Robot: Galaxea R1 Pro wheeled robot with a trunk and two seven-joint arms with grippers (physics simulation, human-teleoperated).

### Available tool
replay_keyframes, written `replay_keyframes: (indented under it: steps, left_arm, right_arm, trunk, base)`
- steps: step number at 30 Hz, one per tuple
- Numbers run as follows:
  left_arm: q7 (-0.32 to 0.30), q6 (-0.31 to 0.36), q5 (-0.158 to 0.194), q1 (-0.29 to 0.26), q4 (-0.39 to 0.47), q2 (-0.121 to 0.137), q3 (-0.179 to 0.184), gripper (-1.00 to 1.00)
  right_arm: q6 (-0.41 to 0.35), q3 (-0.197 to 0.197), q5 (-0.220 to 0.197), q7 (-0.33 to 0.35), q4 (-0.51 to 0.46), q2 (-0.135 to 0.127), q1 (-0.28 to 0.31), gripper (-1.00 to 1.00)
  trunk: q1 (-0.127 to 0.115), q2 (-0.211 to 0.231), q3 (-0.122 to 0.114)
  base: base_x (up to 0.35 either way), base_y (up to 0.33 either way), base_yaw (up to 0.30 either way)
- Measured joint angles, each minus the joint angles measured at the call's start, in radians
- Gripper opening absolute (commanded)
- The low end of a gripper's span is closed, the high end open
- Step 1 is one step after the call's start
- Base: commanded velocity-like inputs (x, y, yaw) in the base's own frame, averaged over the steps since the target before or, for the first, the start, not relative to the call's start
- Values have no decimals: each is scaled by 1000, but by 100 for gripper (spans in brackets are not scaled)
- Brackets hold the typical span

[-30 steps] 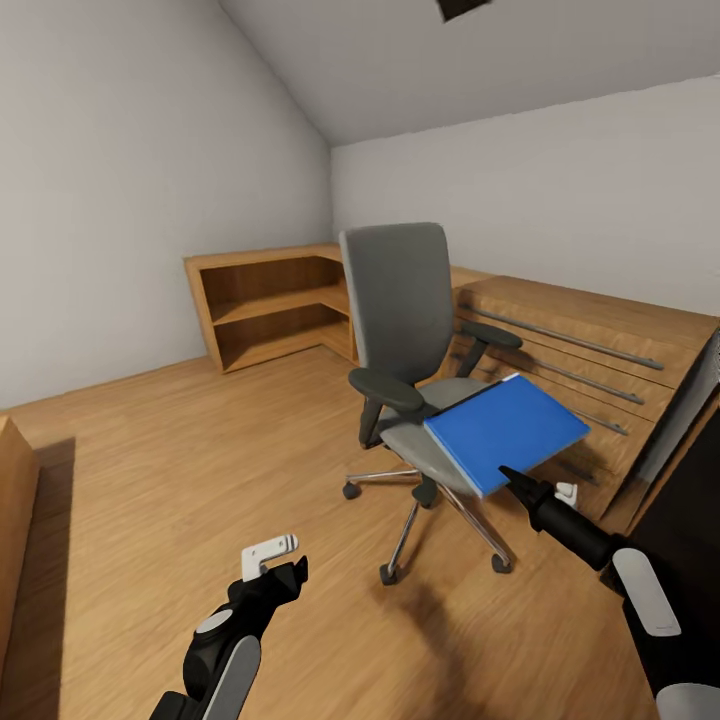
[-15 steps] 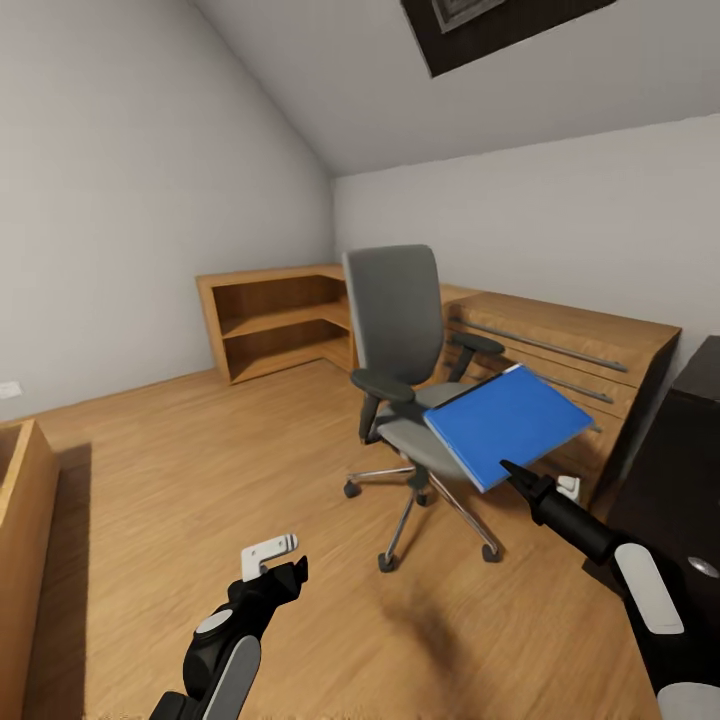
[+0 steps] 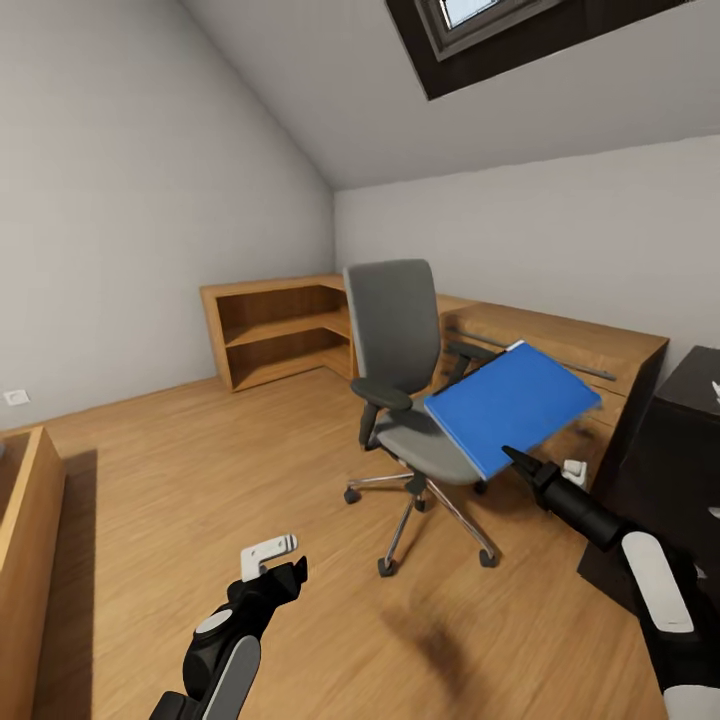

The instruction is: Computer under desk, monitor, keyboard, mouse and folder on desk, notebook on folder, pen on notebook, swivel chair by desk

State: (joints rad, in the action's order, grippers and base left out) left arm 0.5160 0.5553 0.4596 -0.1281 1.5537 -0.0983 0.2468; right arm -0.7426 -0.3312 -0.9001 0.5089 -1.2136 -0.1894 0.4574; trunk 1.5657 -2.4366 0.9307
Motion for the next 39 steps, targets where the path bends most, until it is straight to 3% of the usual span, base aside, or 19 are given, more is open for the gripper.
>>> replay_keyframes:
  steps: [2,9,12,15,20,25,32,39]
  left_arm:
    - [0,0,0,0,0,0,0,100]
    - [1,-1,-2,0,-3,0,-1,100]
    - [2,-1,-2,0,-3,0,-1,100]
    - [2,-2,-2,0,-4,0,-2,100]
    - [2,-3,-2,0,-4,0,-2,100]
    - [2,-3,-1,0,-4,0,-2,100]
    - [2,-3,-1,0,-4,0,-2,100]
    - [2,-3,-1,0,-4,0,-2,100]
  right_arm:
    - [0,0,31,-4,-35,0,-7,-100]
    - [-1,1,207,-73,-198,8,-52,-100]
    - [-3,0,243,-110,-252,22,-68,-100]
    - [-1,0,270,-139,-293,49,-81,-100]
    - [-1,1,293,-215,-303,56,-83,-100]
    - [1,4,360,-293,-308,66,-84,-100]
    - [5,33,415,-300,-309,74,-85,-100]
    - [42,50,431,-232,-305,74,-91,-100]
  trunk:
    - [-8,14,-6]
    - [-35,63,-28]
    - [-46,84,-38]
    - [-58,105,-47]
    - [-77,140,-63]
    - [-95,175,-78]
    - [-122,224,-100]
    - [-149,273,-122]
  base:
    - [-2,0,0]
    - [0,0,0]
    - [0,0,0]
    - [0,0,0]
    - [-1,0,0]
    - [-158,0,0]
    - [-306,0,0]
    - [-160,0,0]
